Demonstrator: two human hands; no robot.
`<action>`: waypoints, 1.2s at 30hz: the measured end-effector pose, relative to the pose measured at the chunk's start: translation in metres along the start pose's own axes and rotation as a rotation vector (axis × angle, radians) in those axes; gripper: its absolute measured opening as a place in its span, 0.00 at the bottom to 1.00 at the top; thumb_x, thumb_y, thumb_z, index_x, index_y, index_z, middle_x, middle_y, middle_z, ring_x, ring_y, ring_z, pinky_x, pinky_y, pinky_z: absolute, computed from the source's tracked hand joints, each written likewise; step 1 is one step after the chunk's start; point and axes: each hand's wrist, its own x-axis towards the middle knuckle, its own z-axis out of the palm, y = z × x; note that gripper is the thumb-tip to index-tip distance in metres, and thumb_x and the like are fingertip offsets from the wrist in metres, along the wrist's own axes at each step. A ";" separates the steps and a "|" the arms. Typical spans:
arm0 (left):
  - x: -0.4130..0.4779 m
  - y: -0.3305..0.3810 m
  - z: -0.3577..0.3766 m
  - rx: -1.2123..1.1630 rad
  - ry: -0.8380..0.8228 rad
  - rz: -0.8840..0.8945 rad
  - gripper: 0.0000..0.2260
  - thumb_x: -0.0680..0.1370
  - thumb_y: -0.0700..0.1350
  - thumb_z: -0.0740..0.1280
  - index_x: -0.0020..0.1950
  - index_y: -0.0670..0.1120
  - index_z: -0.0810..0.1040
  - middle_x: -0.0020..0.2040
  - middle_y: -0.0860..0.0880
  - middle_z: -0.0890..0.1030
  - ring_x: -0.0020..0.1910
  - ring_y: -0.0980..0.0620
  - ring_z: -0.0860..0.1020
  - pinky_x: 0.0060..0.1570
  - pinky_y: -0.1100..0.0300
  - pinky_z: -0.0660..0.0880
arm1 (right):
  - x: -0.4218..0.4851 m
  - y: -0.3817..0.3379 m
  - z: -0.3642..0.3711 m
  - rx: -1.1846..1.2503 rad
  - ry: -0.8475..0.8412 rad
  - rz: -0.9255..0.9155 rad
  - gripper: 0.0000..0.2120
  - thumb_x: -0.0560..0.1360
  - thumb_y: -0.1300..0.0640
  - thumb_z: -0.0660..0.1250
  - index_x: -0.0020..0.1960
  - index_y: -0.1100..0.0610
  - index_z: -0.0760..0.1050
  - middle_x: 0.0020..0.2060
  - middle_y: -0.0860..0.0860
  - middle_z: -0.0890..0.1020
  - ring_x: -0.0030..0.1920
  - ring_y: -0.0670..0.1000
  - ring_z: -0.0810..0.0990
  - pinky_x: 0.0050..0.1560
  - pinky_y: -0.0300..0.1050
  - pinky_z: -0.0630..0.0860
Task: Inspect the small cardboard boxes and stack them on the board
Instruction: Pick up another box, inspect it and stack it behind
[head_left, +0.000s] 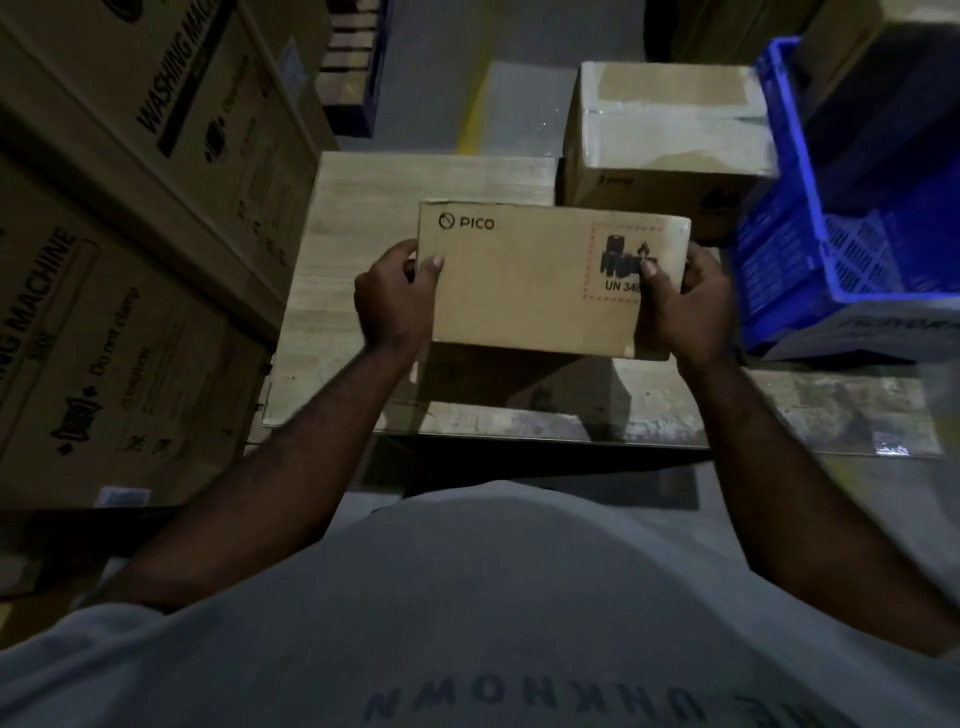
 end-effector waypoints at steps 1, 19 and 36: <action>0.003 0.002 -0.001 -0.005 -0.001 -0.006 0.15 0.79 0.48 0.72 0.64 0.44 0.83 0.55 0.46 0.87 0.51 0.54 0.83 0.47 0.65 0.73 | 0.001 -0.001 0.001 -0.005 0.003 -0.001 0.18 0.80 0.48 0.71 0.69 0.51 0.76 0.60 0.48 0.85 0.57 0.44 0.85 0.55 0.52 0.85; 0.026 -0.004 0.013 0.015 -0.133 -0.083 0.19 0.79 0.51 0.72 0.67 0.44 0.81 0.57 0.45 0.86 0.53 0.50 0.83 0.48 0.64 0.73 | 0.032 0.005 0.009 -0.215 -0.054 0.008 0.24 0.83 0.45 0.66 0.78 0.49 0.70 0.69 0.51 0.80 0.64 0.50 0.82 0.61 0.56 0.83; -0.034 -0.080 0.031 -0.255 -0.493 -0.274 0.16 0.80 0.54 0.70 0.64 0.48 0.78 0.56 0.52 0.82 0.56 0.51 0.80 0.48 0.65 0.73 | -0.053 0.070 0.011 0.053 -0.181 0.130 0.28 0.82 0.50 0.69 0.78 0.56 0.65 0.67 0.50 0.78 0.67 0.49 0.77 0.61 0.36 0.77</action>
